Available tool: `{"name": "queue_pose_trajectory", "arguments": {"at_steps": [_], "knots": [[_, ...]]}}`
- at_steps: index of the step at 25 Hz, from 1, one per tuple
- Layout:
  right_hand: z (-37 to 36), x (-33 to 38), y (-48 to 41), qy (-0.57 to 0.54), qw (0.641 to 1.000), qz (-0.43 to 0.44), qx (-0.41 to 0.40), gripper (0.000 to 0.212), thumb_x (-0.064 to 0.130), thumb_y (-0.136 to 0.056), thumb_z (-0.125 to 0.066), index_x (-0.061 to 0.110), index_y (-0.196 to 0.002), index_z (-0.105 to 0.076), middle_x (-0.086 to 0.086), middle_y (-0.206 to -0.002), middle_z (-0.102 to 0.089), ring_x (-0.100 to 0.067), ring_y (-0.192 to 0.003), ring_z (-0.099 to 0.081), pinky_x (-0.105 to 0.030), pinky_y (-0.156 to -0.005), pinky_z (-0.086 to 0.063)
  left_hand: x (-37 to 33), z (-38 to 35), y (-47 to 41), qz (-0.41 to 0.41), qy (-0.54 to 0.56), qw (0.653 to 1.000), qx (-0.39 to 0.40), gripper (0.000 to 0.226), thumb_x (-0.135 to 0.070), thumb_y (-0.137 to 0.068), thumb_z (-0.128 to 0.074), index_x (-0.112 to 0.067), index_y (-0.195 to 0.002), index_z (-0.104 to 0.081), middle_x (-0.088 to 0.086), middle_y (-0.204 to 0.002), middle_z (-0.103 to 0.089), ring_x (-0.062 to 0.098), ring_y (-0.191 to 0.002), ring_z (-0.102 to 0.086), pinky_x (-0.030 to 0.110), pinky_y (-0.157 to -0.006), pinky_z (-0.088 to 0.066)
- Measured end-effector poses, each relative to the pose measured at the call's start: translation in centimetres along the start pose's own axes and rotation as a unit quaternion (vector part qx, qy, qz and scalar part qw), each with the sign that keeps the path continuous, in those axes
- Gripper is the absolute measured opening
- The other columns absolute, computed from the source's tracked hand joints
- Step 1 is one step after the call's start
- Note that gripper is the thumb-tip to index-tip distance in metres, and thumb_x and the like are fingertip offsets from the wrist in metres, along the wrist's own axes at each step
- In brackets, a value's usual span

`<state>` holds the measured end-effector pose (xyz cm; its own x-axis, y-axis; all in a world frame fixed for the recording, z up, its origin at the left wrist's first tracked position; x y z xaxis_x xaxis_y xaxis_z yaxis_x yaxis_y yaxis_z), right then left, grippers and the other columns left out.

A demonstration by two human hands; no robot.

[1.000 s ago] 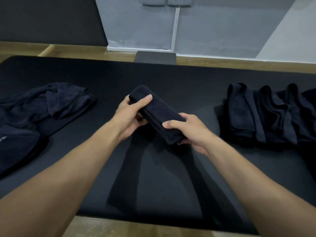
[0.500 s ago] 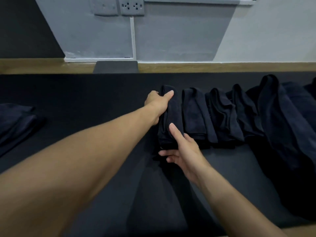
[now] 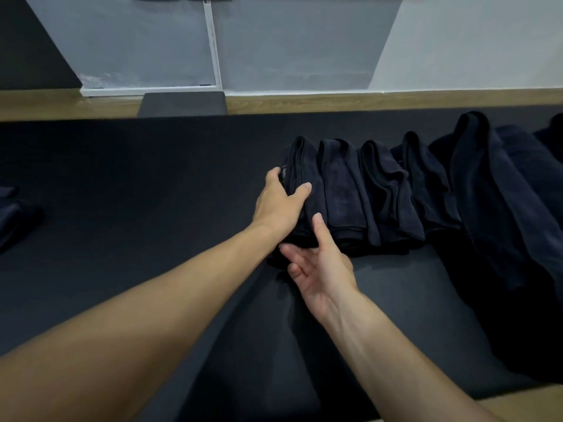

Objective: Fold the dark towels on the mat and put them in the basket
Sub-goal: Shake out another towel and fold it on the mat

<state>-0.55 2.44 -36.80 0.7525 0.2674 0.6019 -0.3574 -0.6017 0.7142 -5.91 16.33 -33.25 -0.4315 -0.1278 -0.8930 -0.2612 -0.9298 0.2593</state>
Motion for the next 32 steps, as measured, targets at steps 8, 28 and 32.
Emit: {"name": "queue_pose_trajectory", "arguments": {"at_steps": [8, 28, 32], "knots": [[-0.9, 1.4, 1.8, 0.176, 0.982, 0.056, 0.021, 0.042, 0.036, -0.101, -0.051, 0.008, -0.071, -0.063, 0.000, -0.048, -0.055, -0.009, -0.037, -0.044, -0.018, -0.037, -0.029, -0.2, 0.7, 0.1, -0.014, -0.093, 0.995, 0.025, 0.054, -0.054, -0.092, -0.055, -0.019, -0.133, -0.051, -0.001, -0.125, -0.060, 0.018, -0.112, -0.058, 0.037, -0.094, -0.050], [-7.4, 4.4, 4.4, 0.330, 0.891, 0.309, 0.045, 0.010, 0.017, -0.095, -0.058, 0.017, -0.088, -0.066, 0.003, -0.066, -0.063, -0.005, -0.054, -0.059, -0.016, -0.046, -0.046, 2.3, 4.4, 4.1, 0.027, 0.037, 0.996, 0.072, 0.022, -0.019, -0.093, -0.049, -0.025, -0.101, -0.069, 0.003, -0.086, -0.074, 0.021, -0.079, -0.070, 0.044, -0.074, -0.062], [-8.7, 2.7, 3.8, 0.357, 0.881, 0.299, 0.082, 0.008, 0.023, -0.096, -0.058, 0.024, -0.093, -0.065, 0.003, -0.073, -0.067, -0.007, -0.065, -0.063, -0.023, -0.059, -0.052, 3.1, 6.7, 4.3, 0.020, 0.015, 0.999, 0.023, 0.024, -0.017, -0.094, -0.050, -0.027, -0.108, -0.068, -0.001, -0.095, -0.073, 0.018, -0.085, -0.071, 0.038, -0.073, -0.062]]}}
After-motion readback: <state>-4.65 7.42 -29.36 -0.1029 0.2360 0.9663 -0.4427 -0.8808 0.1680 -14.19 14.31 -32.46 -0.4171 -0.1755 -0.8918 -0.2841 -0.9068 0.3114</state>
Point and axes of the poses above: each hand's wrist, its own y-axis away from the middle knuckle, its own z-axis out of the back of the hand, x = y × z, the point moved 10 cm from there along -y, towards the middle knuckle
